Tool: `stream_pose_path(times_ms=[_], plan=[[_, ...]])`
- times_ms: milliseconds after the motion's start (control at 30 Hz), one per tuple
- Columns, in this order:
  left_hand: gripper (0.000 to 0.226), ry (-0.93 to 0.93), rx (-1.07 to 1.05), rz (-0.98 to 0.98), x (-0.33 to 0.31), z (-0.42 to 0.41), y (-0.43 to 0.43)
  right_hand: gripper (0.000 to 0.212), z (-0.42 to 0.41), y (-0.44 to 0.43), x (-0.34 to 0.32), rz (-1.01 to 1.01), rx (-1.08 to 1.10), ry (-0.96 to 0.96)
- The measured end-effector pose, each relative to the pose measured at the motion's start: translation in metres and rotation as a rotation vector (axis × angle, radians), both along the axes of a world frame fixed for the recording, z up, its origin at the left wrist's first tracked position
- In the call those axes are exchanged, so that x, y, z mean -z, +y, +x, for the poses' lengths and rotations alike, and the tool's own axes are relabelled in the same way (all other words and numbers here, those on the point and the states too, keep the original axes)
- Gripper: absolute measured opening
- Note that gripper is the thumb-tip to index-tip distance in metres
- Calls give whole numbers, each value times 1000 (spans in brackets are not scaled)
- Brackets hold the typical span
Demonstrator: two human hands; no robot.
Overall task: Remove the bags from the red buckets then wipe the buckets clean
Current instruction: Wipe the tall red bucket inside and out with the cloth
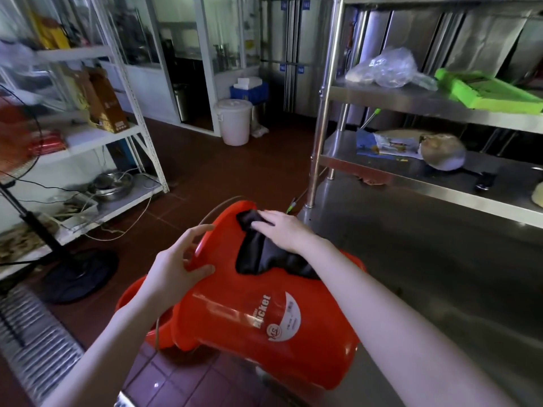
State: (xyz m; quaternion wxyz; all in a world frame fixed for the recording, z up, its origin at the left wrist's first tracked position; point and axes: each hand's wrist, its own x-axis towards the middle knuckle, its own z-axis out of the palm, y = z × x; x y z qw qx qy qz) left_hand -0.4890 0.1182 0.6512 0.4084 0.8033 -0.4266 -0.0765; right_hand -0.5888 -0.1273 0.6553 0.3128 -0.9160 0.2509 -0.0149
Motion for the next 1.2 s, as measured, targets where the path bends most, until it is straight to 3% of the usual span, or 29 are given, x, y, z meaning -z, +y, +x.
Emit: stream_pose_path(times_ms=[133, 233, 333, 500, 600, 700, 767, 833, 933, 1100, 1200], plan=[[82, 22, -15, -1, 0, -1, 1, 48, -70, -43, 12, 152, 161, 39], [82, 24, 13, 21, 3, 1, 5, 54, -131, -41, 20, 212, 183, 20], [81, -6, 80, 43, -2, 1, 0, 70, -151, -16, 20, 27, 81, 44], [87, -102, 106, 63, -11, -3, -27, 90, -99, 57, 8, -510, -222, -72], [99, -112, 106, 29, -14, -2, -34, 85, -64, 84, 17, -603, -317, -125], [117, 24, 2, 14, -4, 7, -18, 74, -53, 63, 19, -600, -228, -191], [103, 65, -45, 92, 17, 2, -3, 72, -53, 38, 14, -564, -90, -176], [60, 94, -90, 134, 45, -12, 3, 69, -56, 16, 10, -552, 47, -164], [26, 281, -156, 33, 69, -25, -4, 68, -72, 1, 9, -529, 180, -210], [23, 368, -195, -16, 73, -5, -16, 87, -131, -8, 21, -516, 23, -18], [22, 385, -204, -41, 67, 2, -26, 84, -161, -7, 27, -506, 7, -14]])
